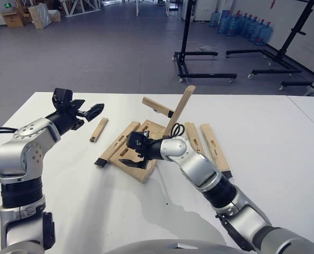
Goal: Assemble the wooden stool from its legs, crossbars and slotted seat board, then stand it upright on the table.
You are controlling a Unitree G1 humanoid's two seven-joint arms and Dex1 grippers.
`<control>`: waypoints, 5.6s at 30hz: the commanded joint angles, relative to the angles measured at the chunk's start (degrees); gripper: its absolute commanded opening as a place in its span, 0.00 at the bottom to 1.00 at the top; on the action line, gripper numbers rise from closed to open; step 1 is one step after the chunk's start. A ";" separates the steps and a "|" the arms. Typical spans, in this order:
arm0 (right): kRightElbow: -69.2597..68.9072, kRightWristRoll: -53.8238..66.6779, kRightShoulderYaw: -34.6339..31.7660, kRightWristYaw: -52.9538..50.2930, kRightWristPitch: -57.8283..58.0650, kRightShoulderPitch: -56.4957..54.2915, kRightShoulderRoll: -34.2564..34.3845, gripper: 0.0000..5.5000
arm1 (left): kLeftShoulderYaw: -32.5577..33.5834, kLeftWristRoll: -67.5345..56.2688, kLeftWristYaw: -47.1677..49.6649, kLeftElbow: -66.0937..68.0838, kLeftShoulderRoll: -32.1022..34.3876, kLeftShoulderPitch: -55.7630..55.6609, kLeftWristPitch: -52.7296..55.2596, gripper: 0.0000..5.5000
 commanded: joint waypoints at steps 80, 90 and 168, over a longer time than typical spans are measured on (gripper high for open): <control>-5.10 13.57 -47.14 -21.84 40.12 23.78 -6.75 0.51 | 9.52 -2.83 24.05 -9.80 -14.23 16.01 -11.36 0.78; -1.99 17.48 -50.63 -18.79 34.28 16.20 -12.86 0.37 | 10.54 -4.53 22.46 -8.56 -13.05 16.20 -12.03 0.78; -14.86 14.19 -8.91 7.64 -14.41 15.03 -30.38 0.98 | -4.24 -26.12 6.02 -7.36 -5.98 4.03 -19.98 0.38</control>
